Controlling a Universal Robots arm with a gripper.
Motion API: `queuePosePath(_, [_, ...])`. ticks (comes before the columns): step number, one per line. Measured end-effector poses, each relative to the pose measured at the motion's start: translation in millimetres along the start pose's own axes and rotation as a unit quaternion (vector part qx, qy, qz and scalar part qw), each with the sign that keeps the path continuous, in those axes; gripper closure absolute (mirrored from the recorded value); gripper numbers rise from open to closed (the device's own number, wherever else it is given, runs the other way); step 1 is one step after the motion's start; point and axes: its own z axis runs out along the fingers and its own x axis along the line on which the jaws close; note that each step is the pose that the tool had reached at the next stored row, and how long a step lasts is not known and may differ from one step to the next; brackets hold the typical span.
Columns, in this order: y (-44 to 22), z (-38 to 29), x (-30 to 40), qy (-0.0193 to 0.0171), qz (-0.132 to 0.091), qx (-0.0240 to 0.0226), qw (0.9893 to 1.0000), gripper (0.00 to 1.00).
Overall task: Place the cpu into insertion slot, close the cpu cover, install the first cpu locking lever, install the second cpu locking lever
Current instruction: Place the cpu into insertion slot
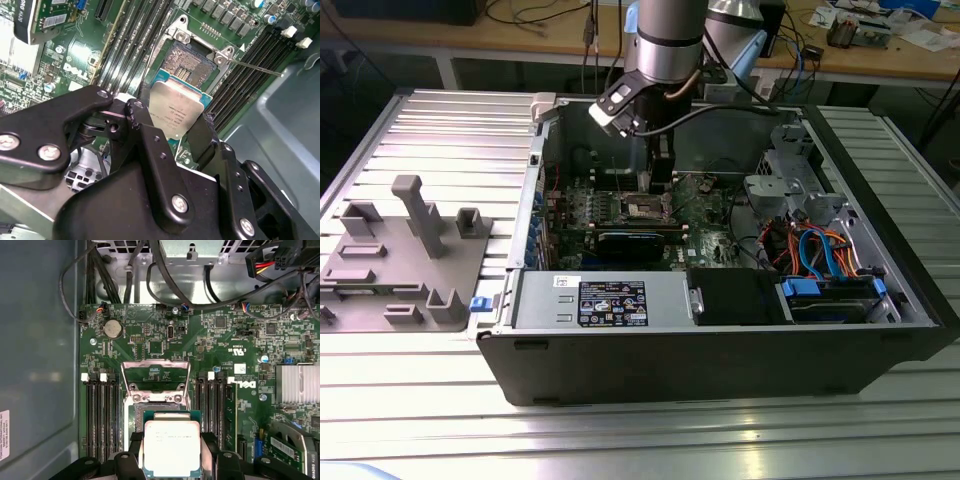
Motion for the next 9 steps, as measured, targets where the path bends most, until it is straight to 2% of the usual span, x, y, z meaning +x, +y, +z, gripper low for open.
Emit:
queuePosePath(3, [-0.3,1.2,0.1,0.0000,0.000,-0.0007,1.0000,0.46])
queuePosePath(7, [-0.8,4.6,0.2,0.0000,0.000,-0.0074,1.0000,0.46])
queuePosePath(9, [-1.7,8.9,0.2,0.0000,0.000,-0.0081,1.0000,0.46])
